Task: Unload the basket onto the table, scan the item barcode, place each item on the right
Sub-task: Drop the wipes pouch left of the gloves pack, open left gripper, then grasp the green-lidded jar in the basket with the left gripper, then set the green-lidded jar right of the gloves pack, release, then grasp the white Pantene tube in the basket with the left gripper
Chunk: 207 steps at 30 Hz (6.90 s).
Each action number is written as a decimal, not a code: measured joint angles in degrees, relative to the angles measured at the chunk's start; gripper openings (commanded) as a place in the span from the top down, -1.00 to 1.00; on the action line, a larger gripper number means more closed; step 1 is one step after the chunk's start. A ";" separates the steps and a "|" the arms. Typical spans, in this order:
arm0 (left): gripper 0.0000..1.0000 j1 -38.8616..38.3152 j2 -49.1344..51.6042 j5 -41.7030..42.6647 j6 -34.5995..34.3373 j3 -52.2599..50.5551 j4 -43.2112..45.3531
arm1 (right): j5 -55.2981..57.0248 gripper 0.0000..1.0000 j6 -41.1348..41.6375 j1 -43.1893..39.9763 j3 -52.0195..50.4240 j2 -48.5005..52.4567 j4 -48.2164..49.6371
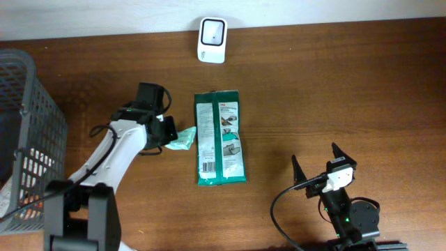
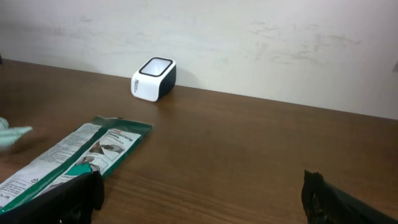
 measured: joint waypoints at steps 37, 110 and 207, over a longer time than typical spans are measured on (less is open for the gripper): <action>-0.25 32.09 -21.22 -9.40 2.64 36.02 -18.69 | 0.02 -0.96 0.00 0.00 0.00 0.00 0.00; 0.10 6.40 -13.03 2.80 1.88 25.59 -11.93 | 0.02 -0.97 0.02 0.00 0.00 -0.02 0.00; -0.34 59.52 12.79 -14.49 44.94 14.67 -4.24 | 0.02 -0.97 0.00 0.00 0.00 -0.02 0.00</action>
